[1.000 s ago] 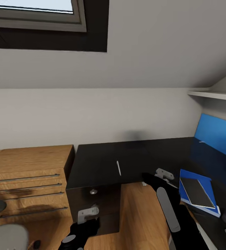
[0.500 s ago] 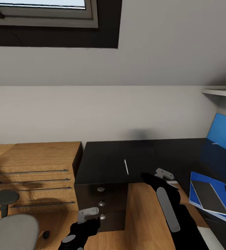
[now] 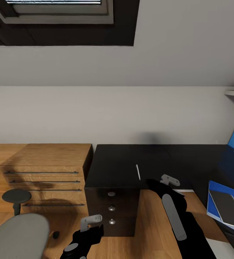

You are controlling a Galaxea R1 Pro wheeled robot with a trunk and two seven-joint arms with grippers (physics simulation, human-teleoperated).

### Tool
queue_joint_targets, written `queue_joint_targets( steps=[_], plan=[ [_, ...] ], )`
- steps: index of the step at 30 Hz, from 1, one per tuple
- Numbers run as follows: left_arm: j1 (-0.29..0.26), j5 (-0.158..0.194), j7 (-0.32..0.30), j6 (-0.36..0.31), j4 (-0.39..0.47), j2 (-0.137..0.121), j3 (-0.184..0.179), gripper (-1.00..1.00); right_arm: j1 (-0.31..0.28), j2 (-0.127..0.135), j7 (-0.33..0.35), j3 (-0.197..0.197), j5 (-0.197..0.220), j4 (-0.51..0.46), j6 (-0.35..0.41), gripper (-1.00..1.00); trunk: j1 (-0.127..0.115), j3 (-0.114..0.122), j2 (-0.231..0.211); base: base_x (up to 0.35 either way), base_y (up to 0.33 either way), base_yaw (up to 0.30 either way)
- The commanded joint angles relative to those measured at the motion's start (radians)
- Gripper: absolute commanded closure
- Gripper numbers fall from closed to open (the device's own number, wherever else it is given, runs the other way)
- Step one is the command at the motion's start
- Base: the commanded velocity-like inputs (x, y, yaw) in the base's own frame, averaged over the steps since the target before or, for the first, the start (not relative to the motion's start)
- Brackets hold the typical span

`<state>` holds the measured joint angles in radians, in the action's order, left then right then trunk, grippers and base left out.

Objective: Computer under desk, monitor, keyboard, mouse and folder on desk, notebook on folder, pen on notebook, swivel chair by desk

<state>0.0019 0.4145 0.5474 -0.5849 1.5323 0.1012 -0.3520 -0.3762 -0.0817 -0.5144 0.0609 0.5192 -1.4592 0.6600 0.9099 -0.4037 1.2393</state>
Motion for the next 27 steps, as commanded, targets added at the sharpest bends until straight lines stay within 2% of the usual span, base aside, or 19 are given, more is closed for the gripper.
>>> queue_joint_targets(
  steps=[1, 9, 20, 27],
  plan=[
    [0.0, 0.01, 0.009, -0.001, 0.002, 0.0, -0.001, -1.0, -0.001, 0.0, -0.01, 0.001, 0.01, -0.001, 0.001, -1.0, 0.0, -0.002, 0.001, 0.0, 0.0, 0.152],
    [0.0, 0.01, 0.009, -0.001, 0.002, 0.0, -0.001, -1.0, -0.001, 0.0, -0.01, 0.019, 0.01, -0.001, 0.001, -1.0, 0.0, -0.013, 0.001, 0.0, 0.0, 0.147],
    [0.0, 0.01, 0.009, -0.001, 0.002, 0.0, -0.001, -1.0, -0.001, 0.002, -0.01, 0.066, 0.009, 0.002, 0.001, -1.0, 0.0, -0.028, 0.001, 0.0, 0.0, 0.147],
    [0.0, 0.01, 0.009, -0.001, 0.002, 0.0, -0.001, -1.0, 0.0, 0.002, -0.01, 0.071, -0.019, 0.003, 0.0, -1.0, 0.0, -0.037, 0.001, 0.0, 0.0, 0.154]
  ],
)
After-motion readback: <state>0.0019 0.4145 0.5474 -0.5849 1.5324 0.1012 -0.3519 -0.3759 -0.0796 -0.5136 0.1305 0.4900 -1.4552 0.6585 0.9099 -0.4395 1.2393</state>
